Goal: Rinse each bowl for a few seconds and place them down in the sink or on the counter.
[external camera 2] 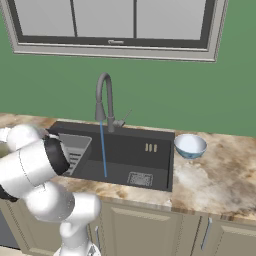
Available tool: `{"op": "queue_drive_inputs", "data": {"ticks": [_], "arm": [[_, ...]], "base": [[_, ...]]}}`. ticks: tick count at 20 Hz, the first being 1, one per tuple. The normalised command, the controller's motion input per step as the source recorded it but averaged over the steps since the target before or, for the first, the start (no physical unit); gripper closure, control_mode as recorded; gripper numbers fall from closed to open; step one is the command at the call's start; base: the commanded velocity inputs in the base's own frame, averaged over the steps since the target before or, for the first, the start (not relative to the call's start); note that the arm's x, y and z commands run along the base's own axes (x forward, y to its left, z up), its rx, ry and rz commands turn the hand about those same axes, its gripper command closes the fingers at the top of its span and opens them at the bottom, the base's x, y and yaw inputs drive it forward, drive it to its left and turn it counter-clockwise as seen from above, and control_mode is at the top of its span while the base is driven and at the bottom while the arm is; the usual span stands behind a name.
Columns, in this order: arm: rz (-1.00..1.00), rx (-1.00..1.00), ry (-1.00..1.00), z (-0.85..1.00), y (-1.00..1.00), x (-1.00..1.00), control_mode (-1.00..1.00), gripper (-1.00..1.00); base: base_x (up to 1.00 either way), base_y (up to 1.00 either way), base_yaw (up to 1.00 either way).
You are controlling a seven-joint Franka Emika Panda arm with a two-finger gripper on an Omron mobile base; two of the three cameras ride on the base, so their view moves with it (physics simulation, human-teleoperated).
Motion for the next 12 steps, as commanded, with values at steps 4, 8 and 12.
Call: {"op": "queue_drive_inputs", "data": {"ticks": [4,8,12], "arm": [[0.0,0.0,0.0,1.0,-0.46,-0.21,-1.0,-1.0],[0.03,0.0,0.0,1.0,-0.37,-0.2,-1.0,-1.0],[0.06,0.0,0.0,1.0,-0.19,-0.24,-1.0,-1.0]], "base": [[0.0,0.0,0.0],[0.0,0.0,0.0],[0.0,0.0,0.0]]}}
